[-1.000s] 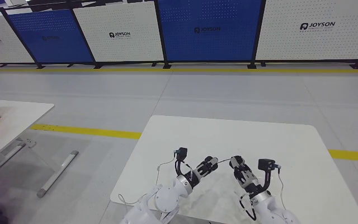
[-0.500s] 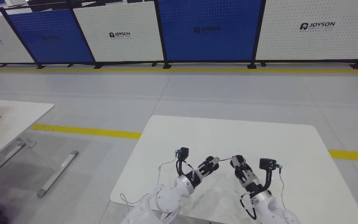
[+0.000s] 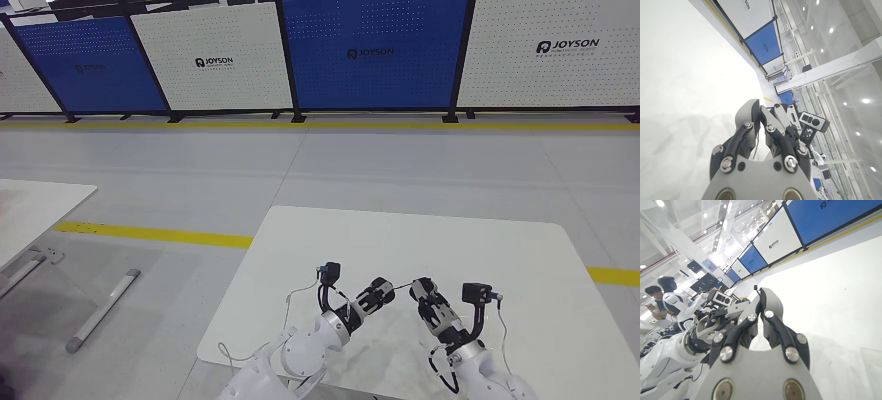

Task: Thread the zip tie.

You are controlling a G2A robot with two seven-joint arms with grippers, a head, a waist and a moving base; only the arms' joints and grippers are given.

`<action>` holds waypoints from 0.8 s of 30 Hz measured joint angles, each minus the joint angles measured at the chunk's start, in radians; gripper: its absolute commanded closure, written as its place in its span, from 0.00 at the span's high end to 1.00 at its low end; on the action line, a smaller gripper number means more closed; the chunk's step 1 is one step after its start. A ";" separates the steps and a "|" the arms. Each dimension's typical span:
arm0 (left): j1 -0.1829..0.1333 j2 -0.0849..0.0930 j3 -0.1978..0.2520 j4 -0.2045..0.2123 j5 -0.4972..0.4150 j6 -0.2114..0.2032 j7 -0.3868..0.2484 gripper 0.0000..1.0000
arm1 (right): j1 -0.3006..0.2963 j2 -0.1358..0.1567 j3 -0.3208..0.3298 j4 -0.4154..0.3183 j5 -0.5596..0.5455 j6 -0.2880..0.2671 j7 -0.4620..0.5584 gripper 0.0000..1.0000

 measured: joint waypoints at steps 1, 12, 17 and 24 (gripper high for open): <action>-0.001 0.000 0.000 0.000 0.001 0.000 -0.002 0.00 | 0.001 0.000 0.000 0.001 0.001 -0.001 0.001 0.00; 0.005 -0.001 -0.002 -0.006 -0.005 -0.004 0.002 0.21 | 0.004 -0.001 0.002 0.008 0.005 0.004 -0.002 0.00; 0.009 -0.001 -0.002 -0.009 0.001 -0.006 0.002 0.20 | 0.004 -0.002 0.002 0.009 0.006 0.007 -0.004 0.00; 0.013 0.000 -0.003 -0.013 0.010 -0.006 0.001 0.00 | 0.002 -0.003 0.002 0.009 0.006 0.006 -0.007 0.00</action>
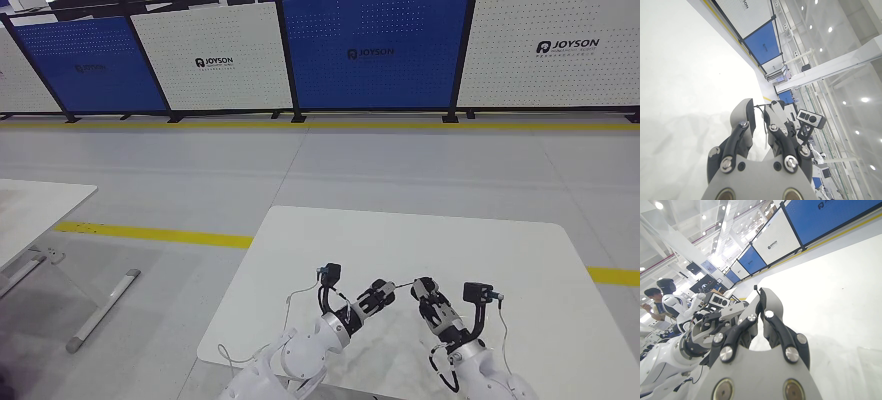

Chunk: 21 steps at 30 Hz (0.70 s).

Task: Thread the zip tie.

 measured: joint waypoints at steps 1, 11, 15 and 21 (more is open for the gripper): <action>0.000 0.000 0.000 0.000 0.001 0.000 0.000 0.00 | 0.000 0.000 0.000 0.000 0.000 -0.001 0.000 0.00; -0.002 -0.001 0.000 0.005 -0.001 -0.003 -0.003 0.00 | -0.002 0.000 0.001 -0.002 0.009 -0.023 0.015 1.00; -0.002 -0.002 -0.002 0.005 -0.008 -0.002 -0.004 0.00 | -0.006 0.002 0.005 -0.008 0.002 -0.029 0.021 1.00; -0.011 -0.002 -0.036 0.008 -0.131 -0.004 -0.048 0.00 | -0.023 0.005 0.014 -0.023 -0.004 -0.038 0.024 1.00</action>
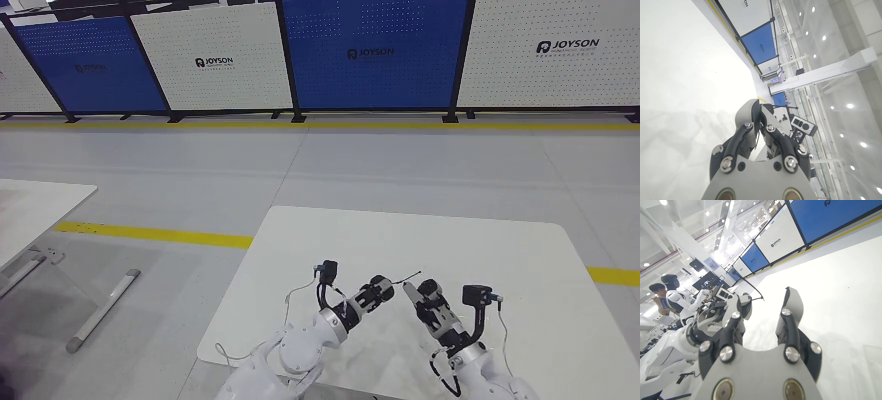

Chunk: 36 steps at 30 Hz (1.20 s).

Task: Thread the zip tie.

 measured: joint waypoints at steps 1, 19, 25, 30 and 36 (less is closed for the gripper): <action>-0.002 0.000 -0.007 0.000 -0.020 -0.001 -0.012 0.00 | -0.005 0.001 0.005 -0.003 0.003 -0.003 -0.003 1.00; -0.007 0.006 -0.031 -0.010 -0.066 0.014 -0.075 0.00 | -0.030 0.005 0.032 -0.023 0.007 -0.009 -0.027 1.00; -0.007 0.006 -0.031 -0.010 -0.066 0.014 -0.075 0.00 | -0.030 0.005 0.032 -0.023 0.007 -0.009 -0.027 1.00; -0.007 0.006 -0.031 -0.010 -0.066 0.014 -0.075 0.00 | -0.030 0.005 0.032 -0.023 0.007 -0.009 -0.027 1.00; -0.006 0.005 -0.034 -0.010 -0.077 0.012 -0.071 0.00 | -0.030 0.005 0.032 -0.023 0.007 -0.009 -0.027 1.00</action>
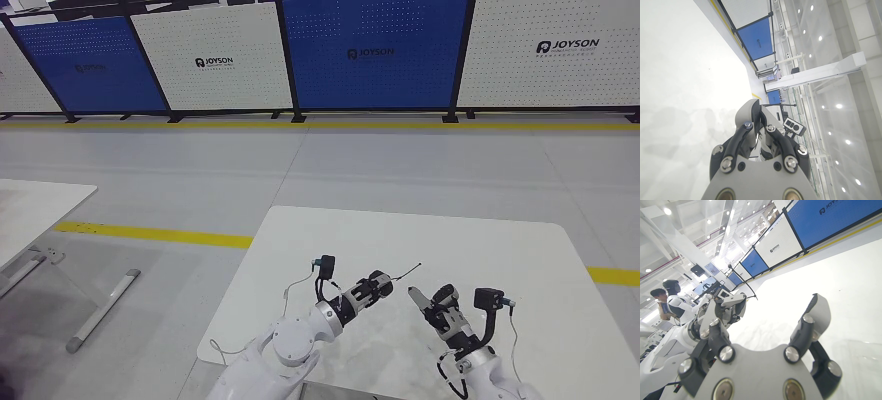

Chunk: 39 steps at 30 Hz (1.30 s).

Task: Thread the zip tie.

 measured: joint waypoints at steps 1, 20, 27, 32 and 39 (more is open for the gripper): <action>0.001 0.000 -0.009 0.004 -0.016 -0.002 0.003 0.00 | 0.000 0.000 0.000 0.000 0.000 0.000 0.000 1.00; -0.009 0.008 -0.051 0.022 -0.124 0.012 -0.073 0.00 | -0.051 0.029 0.056 -0.074 -0.383 0.074 0.045 1.00; -0.008 0.008 -0.050 0.022 -0.124 0.013 -0.074 0.00 | -0.049 0.029 0.049 -0.075 -0.385 0.059 0.045 1.00; -0.010 0.005 -0.028 0.022 -0.163 0.073 -0.105 0.00 | -0.024 0.038 0.043 -0.063 -0.477 -0.004 0.105 1.00; -0.004 0.004 -0.037 0.027 -0.267 0.093 -0.136 0.00 | -0.043 0.056 0.096 -0.106 -0.553 -0.054 0.193 1.00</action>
